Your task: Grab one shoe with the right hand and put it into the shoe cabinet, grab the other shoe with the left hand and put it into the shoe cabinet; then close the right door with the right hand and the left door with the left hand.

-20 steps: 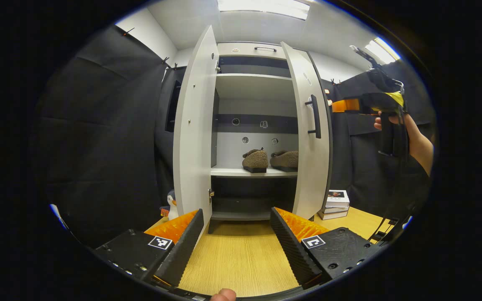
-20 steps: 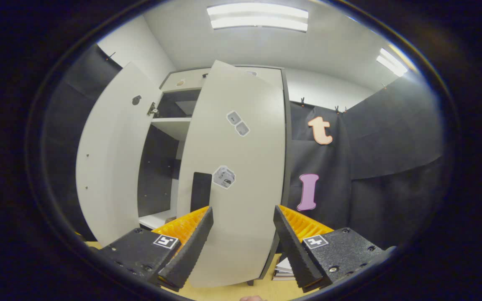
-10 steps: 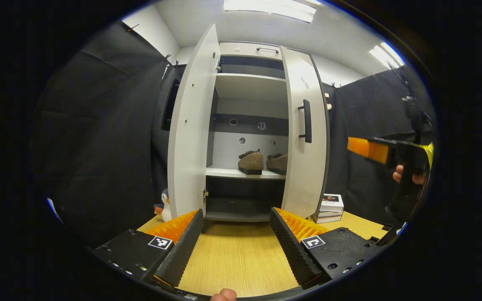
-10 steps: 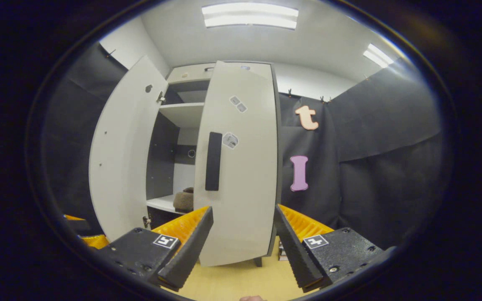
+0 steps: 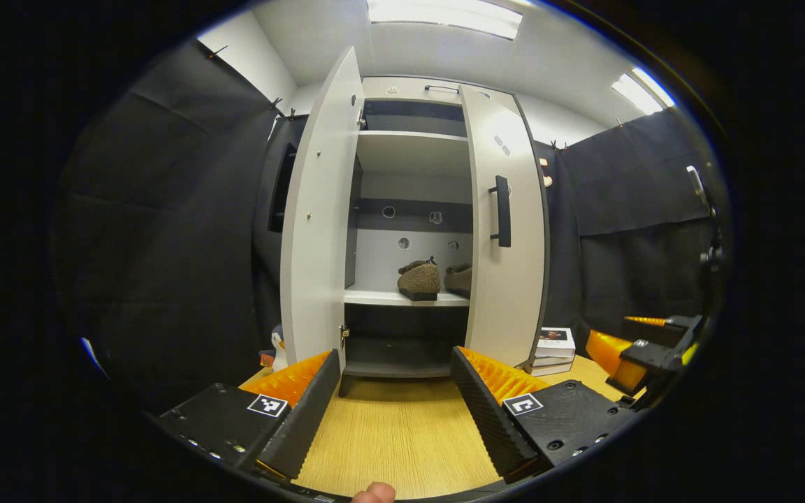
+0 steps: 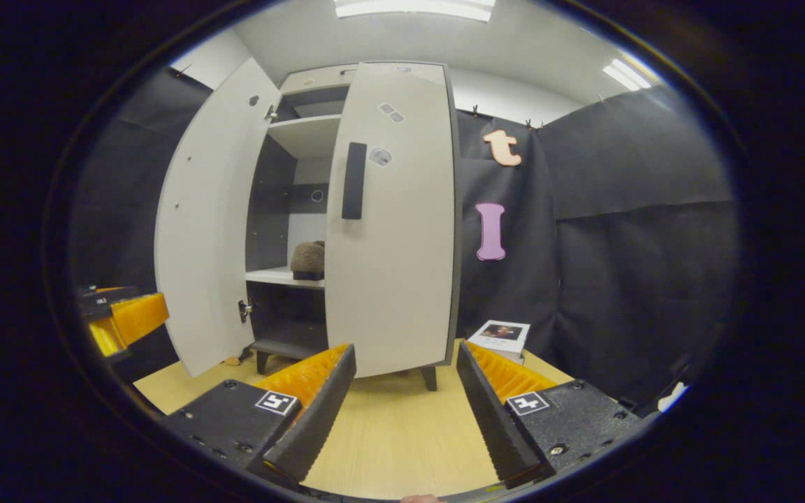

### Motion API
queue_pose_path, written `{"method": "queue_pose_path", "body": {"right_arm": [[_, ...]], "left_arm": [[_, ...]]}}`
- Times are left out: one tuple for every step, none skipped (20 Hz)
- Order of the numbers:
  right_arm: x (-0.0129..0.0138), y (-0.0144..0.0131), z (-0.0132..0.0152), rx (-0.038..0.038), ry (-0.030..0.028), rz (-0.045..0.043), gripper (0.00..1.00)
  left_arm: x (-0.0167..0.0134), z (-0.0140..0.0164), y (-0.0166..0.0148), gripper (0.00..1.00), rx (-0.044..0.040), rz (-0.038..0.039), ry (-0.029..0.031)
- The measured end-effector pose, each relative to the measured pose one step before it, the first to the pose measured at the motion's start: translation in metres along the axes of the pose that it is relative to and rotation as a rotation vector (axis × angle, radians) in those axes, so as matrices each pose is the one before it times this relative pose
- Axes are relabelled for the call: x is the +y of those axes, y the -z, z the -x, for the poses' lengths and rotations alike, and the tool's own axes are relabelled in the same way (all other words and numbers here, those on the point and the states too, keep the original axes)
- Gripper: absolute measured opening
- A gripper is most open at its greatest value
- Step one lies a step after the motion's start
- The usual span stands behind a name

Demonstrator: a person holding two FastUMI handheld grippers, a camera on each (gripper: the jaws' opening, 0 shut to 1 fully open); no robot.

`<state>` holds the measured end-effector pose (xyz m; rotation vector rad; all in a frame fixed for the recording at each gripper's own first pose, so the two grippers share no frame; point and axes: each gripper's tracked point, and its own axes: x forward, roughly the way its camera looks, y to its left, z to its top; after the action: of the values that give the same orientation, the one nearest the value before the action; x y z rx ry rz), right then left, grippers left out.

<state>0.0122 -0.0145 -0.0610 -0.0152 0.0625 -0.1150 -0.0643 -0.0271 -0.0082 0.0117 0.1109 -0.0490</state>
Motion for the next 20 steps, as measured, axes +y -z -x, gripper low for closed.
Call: {"method": "queue_pose_path", "body": {"right_arm": [[-0.00340,0.00794,-0.00023,0.00710,0.01313,0.00739,0.94],[-0.00102,0.00690,-0.00058,0.00849,0.00515,0.00670,0.94],[-0.00018,0.00437,-0.00018,0.01314,0.00014,0.00527,0.96],[0.00083,0.00139,0.00006,0.00581,-0.00530,0.00058,0.94],[0.00081,-0.00020,0.00005,0.00244,-0.00445,-0.00028,0.94],[-0.00082,-0.00034,0.00122,-0.00019,-0.00056,-0.00236,0.94],[-0.00028,-0.00008,0.00070,0.00083,0.00171,-0.00392,0.94],[0.00115,0.00090,0.00129,0.00068,-0.00369,-0.00596,0.94],[0.00338,0.00014,0.00148,-0.00162,-0.00973,-0.00454,0.94],[0.00344,0.00019,0.00134,-0.00241,-0.01264,-0.00202,0.94],[0.00315,-0.00046,0.00119,-0.00262,-0.00784,0.00191,0.94],[0.00175,0.00029,0.00007,0.00180,-0.00563,0.00460,0.94],[0.00118,0.00162,0.00045,0.00439,-0.00739,0.00463,0.94],[0.00057,0.00012,0.00113,0.00126,-0.00493,0.00103,0.94],[-0.00159,-0.00097,0.00248,-0.00552,0.00075,-0.00440,0.94],[-0.00045,-0.00164,0.00269,-0.01023,0.00267,-0.00887,0.94],[-0.00100,-0.00045,0.00232,-0.00166,0.00166,-0.00457,0.94],[0.00098,0.00232,-0.00024,0.00638,-0.00271,0.00282,0.94],[-0.00014,0.00179,-0.00006,0.00775,-0.00166,0.00680,0.94],[-0.00104,-0.00031,-0.00083,0.00462,-0.00072,0.00745,0.95]], "left_arm": [[-0.00106,0.00157,-0.00132,0.96,-0.00021,0.00191,0.00121],[0.00248,0.00214,-0.00293,0.96,-0.00800,0.00238,-0.00572],[0.00484,0.00115,-0.00662,0.96,-0.01423,0.00955,-0.01216],[0.00448,0.00092,-0.00600,0.96,-0.01131,0.01592,-0.00751],[0.00505,-0.00012,-0.00680,0.96,-0.00823,0.00881,-0.00985],[0.01090,-0.00221,-0.00912,0.96,-0.01260,-0.00256,-0.01953],[0.01257,-0.00250,-0.01108,0.96,-0.01968,-0.01088,-0.02164],[0.01447,-0.00343,-0.01281,1.00,-0.02529,-0.01412,-0.03053],[0.01808,-0.00434,-0.01364,0.96,-0.02555,-0.01617,-0.03655],[0.01929,-0.00627,-0.00945,0.96,-0.01752,-0.01999,-0.04636],[0.01820,-0.00820,-0.00825,0.95,-0.00899,-0.01546,-0.03958],[0.01443,-0.00934,-0.00654,0.96,-0.00692,-0.00946,-0.02862],[0.01088,-0.00703,-0.00536,0.95,-0.00881,-0.00167,-0.02991],[0.01815,-0.00871,-0.00466,0.95,-0.00602,0.00998,-0.01843],[0.01501,-0.01100,-0.00538,0.95,-0.00867,0.01947,-0.01499],[0.01144,-0.01171,-0.00336,0.95,-0.00307,0.02434,-0.01312],[0.00906,-0.01166,0.00014,0.95,0.00829,0.02531,-0.01573],[0.00687,-0.00869,-0.00296,0.95,-0.00059,0.02064,-0.01089],[0.00809,-0.00795,-0.00429,0.95,-0.00624,0.01555,-0.01471],[0.00340,-0.00673,-0.00331,0.95,-0.00392,0.00966,-0.00543]]}}
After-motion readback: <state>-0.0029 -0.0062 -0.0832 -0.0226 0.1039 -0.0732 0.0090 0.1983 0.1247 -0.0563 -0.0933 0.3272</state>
